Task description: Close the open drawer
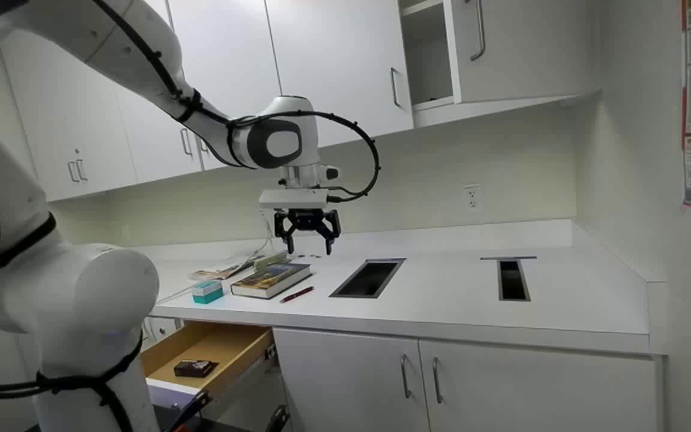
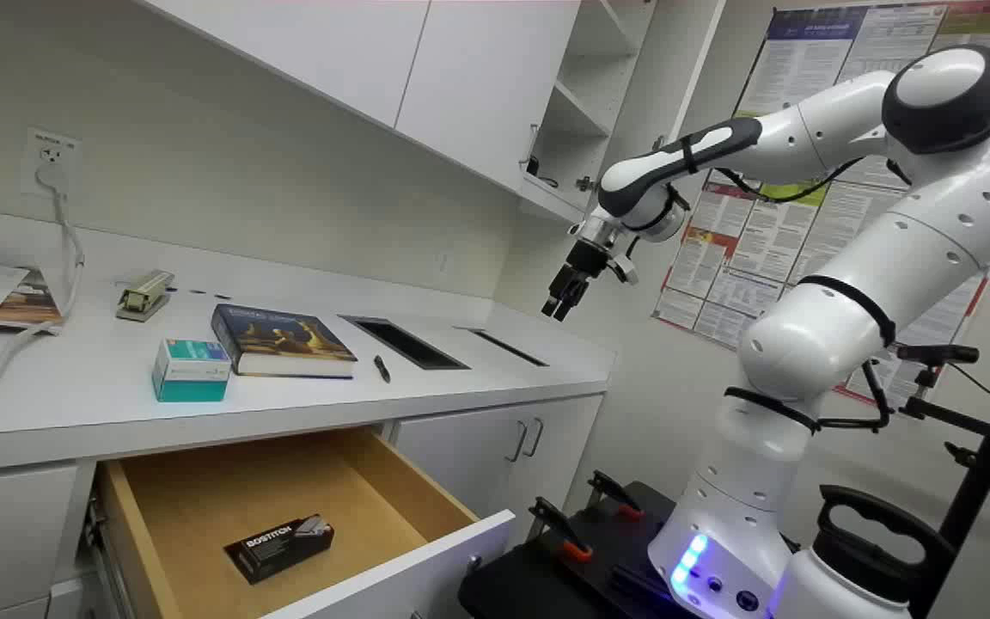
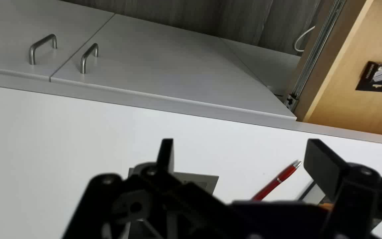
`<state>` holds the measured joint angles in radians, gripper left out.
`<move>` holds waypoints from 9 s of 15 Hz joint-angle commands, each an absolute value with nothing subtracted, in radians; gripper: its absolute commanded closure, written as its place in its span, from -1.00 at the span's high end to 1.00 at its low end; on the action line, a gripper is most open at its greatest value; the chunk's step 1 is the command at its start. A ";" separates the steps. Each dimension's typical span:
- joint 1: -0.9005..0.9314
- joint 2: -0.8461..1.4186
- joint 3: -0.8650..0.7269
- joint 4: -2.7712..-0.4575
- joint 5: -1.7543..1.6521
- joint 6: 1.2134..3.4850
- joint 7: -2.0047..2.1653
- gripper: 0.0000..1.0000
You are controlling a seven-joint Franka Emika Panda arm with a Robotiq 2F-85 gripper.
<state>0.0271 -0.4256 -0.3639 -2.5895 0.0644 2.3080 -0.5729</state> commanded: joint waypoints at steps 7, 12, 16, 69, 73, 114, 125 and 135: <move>0.003 -0.428 -0.323 -2.595 0.075 2.308 -0.582 1.00; 0.061 -0.511 -0.178 -2.706 0.013 2.279 -0.614 1.00; 0.174 -0.594 -0.048 -2.819 0.023 2.267 -0.611 1.00; 0.921 0.164 0.463 -2.591 -0.505 2.535 -0.943 1.00; 0.917 0.180 0.469 -2.584 -0.520 2.528 -0.930 1.00; 0.822 0.527 0.371 -2.358 -1.705 2.278 -0.358 -0.99; 0.692 0.525 0.352 -2.349 -1.829 2.203 -0.361 -0.99; 0.584 0.551 0.378 -2.307 -1.833 2.213 -0.382 -0.97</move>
<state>0.6070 0.5488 0.3545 -2.3051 -1.8319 2.2244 -0.3760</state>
